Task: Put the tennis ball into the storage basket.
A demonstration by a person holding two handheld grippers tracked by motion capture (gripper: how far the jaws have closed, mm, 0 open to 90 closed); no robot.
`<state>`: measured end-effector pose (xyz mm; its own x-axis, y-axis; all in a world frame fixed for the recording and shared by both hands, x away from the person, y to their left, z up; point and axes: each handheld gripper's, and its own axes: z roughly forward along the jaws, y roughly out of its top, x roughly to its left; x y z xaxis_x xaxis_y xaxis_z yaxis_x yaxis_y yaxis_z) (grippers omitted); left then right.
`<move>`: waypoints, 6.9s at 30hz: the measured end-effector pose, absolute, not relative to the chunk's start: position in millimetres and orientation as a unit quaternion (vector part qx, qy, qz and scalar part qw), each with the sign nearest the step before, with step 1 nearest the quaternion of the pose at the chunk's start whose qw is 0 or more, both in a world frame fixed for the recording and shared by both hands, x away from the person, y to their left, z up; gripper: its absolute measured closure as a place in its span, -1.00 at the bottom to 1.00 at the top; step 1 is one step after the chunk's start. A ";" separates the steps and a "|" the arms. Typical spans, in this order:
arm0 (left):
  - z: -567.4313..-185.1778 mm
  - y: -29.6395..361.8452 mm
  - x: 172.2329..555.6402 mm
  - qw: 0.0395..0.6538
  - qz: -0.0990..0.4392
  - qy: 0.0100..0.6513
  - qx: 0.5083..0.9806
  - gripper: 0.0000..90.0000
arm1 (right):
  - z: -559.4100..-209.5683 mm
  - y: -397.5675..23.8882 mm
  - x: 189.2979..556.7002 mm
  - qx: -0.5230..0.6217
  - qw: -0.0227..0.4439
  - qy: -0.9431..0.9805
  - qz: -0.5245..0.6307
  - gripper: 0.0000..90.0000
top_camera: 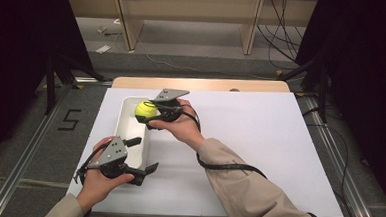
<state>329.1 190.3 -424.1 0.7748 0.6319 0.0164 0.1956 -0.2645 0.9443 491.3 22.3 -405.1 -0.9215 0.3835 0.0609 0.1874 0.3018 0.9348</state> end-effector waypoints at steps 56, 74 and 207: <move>-423.9 189.8 328.6 0.545 0.196 0.271 0.768 -0.93 | -408.1 43.7 498.9 0.173 0.082 0.811 0.553 -0.39; -424.0 189.7 328.6 0.545 0.196 0.271 0.769 -0.93 | -412.4 51.6 499.6 0.171 0.077 0.816 0.546 -0.39; -423.6 189.1 328.1 0.547 0.195 0.267 0.769 -0.92 | -436.4 79.6 506.5 0.151 0.049 0.857 0.490 -0.40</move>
<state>328.1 189.1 -423.6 0.7819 0.6234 0.0073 0.1972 -0.2584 0.9457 506.5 79.6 -436.4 -0.9494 0.3074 0.0638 0.2106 0.4732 0.8554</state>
